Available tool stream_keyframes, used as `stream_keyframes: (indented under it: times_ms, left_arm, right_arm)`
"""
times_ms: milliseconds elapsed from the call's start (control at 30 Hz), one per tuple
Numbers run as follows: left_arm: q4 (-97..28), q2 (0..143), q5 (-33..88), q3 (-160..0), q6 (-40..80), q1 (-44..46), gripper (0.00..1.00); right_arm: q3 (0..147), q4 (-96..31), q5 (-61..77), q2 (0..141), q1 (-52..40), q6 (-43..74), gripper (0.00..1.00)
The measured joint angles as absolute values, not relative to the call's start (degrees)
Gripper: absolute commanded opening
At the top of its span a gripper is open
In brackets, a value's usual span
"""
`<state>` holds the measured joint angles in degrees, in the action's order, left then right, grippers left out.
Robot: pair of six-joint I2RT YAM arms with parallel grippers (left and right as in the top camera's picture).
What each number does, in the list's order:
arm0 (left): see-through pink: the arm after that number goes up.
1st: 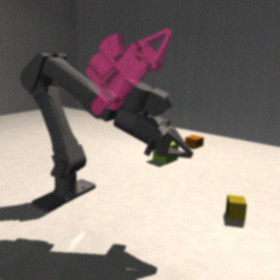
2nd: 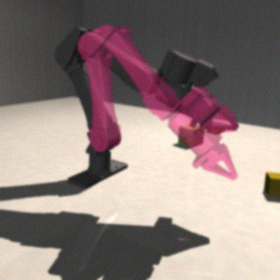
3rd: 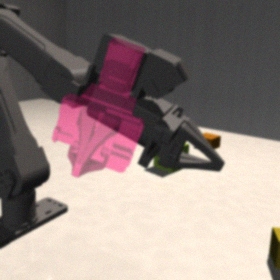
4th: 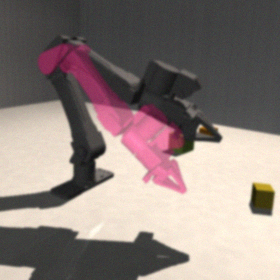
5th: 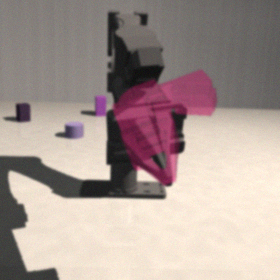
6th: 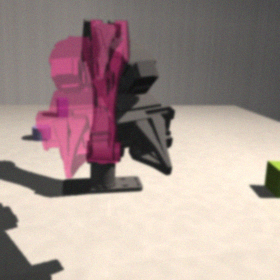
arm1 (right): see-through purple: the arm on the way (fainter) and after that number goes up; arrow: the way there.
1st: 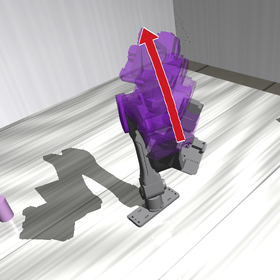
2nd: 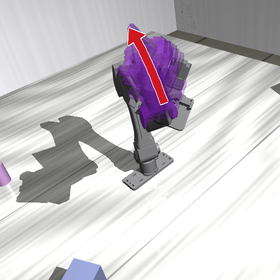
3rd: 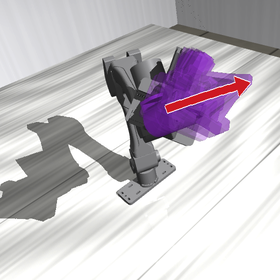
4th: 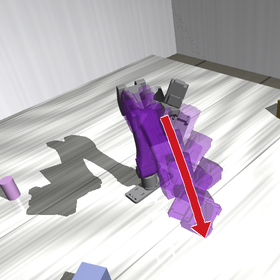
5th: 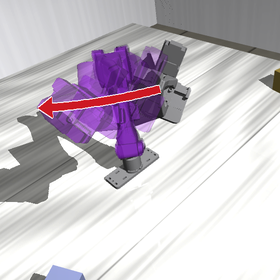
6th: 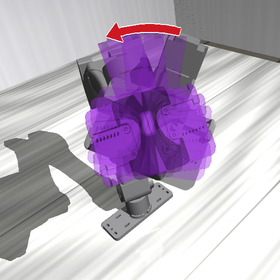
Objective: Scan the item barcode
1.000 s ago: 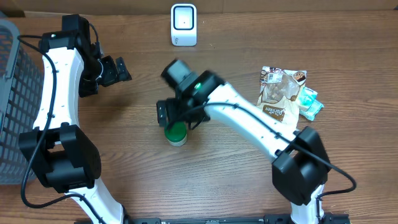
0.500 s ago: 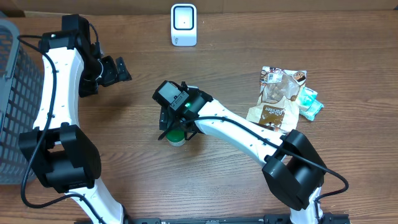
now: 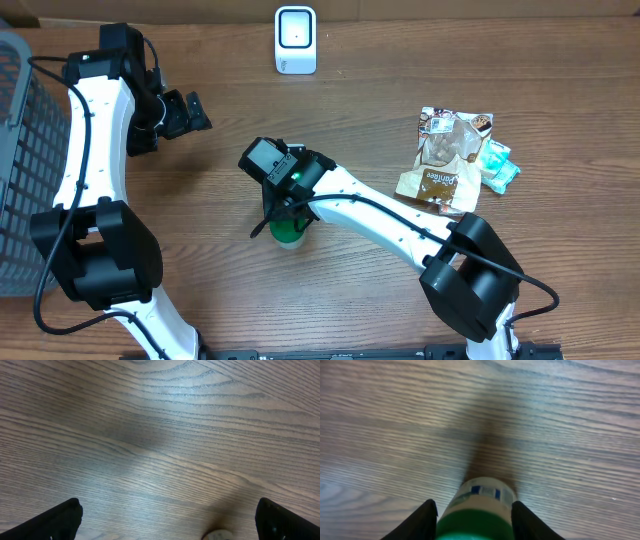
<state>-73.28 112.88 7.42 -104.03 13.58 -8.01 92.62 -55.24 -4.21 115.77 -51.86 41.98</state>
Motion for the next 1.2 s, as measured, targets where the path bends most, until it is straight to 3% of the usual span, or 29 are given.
stream_keyframes:
  times_ms: [133, 200, 233, 367, 400, 733, 900, 1033, 1133, 1200]
  left_arm:
    - [-73.28, 112.88, 7.42, -104.03, 13.61, -8.01, 1.0]
    - [-73.28, 112.88, 7.42, -104.03, 13.58, -8.01, 1.0]
    - [-73.28, 112.88, 7.42, -104.03, 13.58, -8.01, 0.99]
    - [-73.28, 112.88, 7.42, -104.03, 13.58, -8.01, 1.0]
    - [-73.25, 112.88, 7.4, -104.03, 13.58, -8.01, 0.99]
    - [-73.28, 112.88, 7.42, -104.03, 13.58, -8.01, 1.0]
    - [-73.28, 112.88, 7.42, -104.03, 13.58, -8.01, 1.0]
    - [-73.28, 112.88, 7.42, -104.03, 13.58, -8.01, 1.0]
    - [-73.28, 112.88, 7.42, -104.03, 13.58, -8.01, 1.0]
    - [-73.28, 112.88, 7.42, -104.03, 13.58, -8.01, 1.0]
  right_arm:
    - [92.6, -56.21, -4.01, 115.79, -51.83, 35.83, 0.46]
    - [92.6, -56.31, -3.99, 115.79, -51.72, 32.08, 0.57]
    - [92.62, -56.82, -3.77, 115.79, -51.57, 29.32, 0.72]
    - [93.71, -60.01, -1.39, 115.87, -50.54, 23.88, 0.98]
    - [94.45, -60.86, 0.12, 115.92, -50.17, 23.24, 1.0]
    - [95.2, -64.1, 8.16, 115.94, -51.75, 28.47, 0.95]
    - [92.01, -64.12, 6.98, 116.01, -53.25, 31.35, 0.76]
    - [91.74, -64.05, 4.8, 116.01, -53.28, 32.12, 0.75]
    - [91.74, -63.81, 2.98, 116.01, -53.23, 30.28, 0.65]
    - [91.74, -63.81, 2.48, 116.01, -53.21, 28.58, 0.64]
